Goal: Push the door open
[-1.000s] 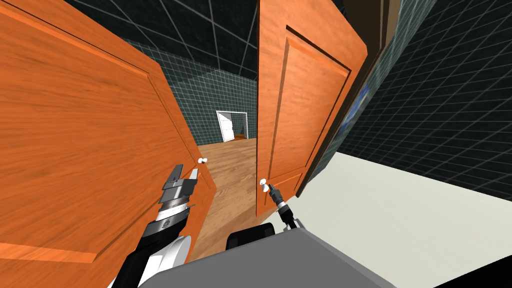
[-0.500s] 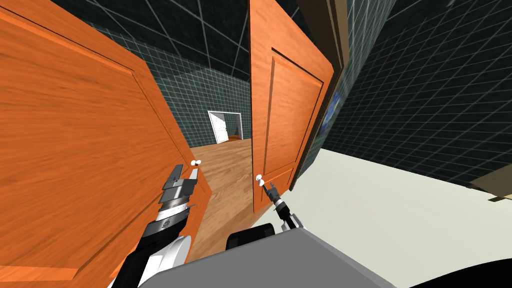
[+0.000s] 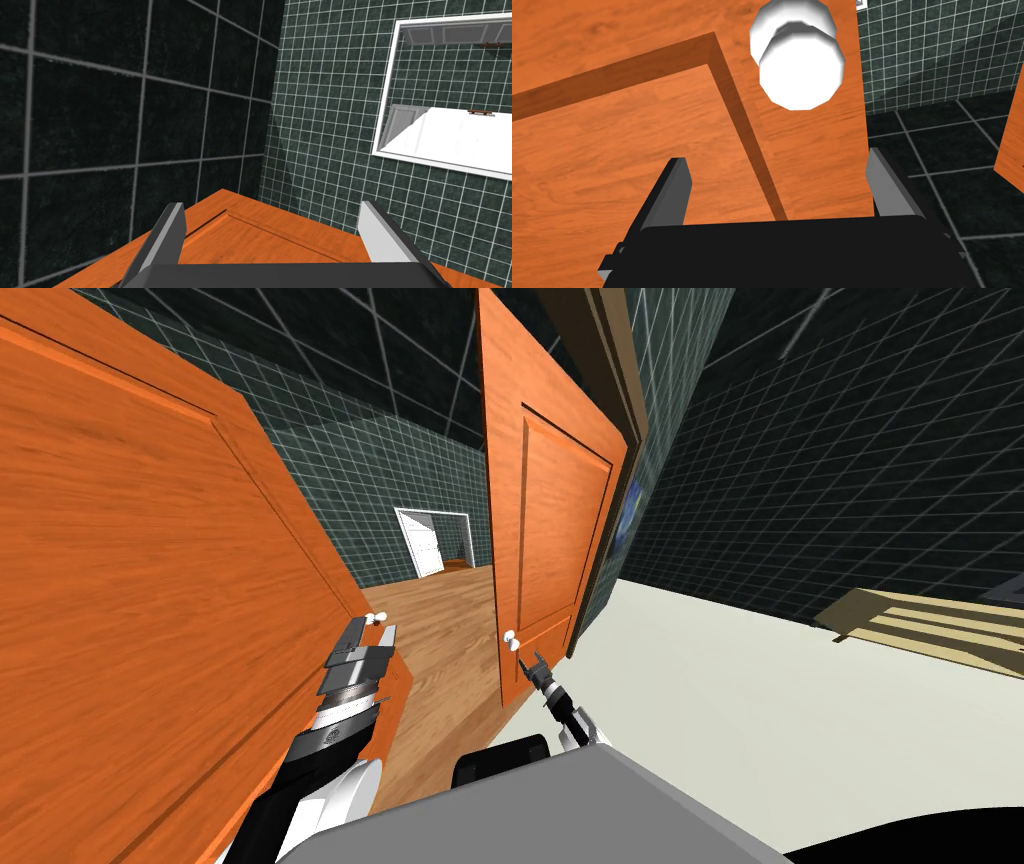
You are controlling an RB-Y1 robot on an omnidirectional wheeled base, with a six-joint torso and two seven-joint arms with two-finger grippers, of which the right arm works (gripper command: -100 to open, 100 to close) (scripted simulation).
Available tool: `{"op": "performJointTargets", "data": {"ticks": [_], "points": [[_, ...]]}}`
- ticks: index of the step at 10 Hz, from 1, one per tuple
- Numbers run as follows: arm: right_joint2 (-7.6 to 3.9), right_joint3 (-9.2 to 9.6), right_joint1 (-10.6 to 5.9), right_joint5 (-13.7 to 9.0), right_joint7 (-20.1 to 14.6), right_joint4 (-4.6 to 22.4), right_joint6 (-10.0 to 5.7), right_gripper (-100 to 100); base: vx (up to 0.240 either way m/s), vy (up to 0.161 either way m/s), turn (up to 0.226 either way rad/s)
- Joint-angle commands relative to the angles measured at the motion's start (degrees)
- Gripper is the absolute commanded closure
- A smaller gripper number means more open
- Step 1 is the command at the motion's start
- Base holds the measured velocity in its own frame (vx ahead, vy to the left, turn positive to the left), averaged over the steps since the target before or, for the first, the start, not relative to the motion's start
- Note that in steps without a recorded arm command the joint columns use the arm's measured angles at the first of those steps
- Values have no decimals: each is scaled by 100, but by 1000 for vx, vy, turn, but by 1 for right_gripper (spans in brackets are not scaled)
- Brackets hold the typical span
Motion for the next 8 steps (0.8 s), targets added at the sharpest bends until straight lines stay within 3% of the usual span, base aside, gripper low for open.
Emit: {"op": "performJointTargets", "data": {"ticks": [1,7,8], "points": [[23,-8,-116,207,229,105,-14,-100,-79,21,-240],[125,-46,-485,791,870,471,-82,-100,-70,6,-153],[109,-39,-449,728,777,420,-62,-100,-25,6,-26]]}}
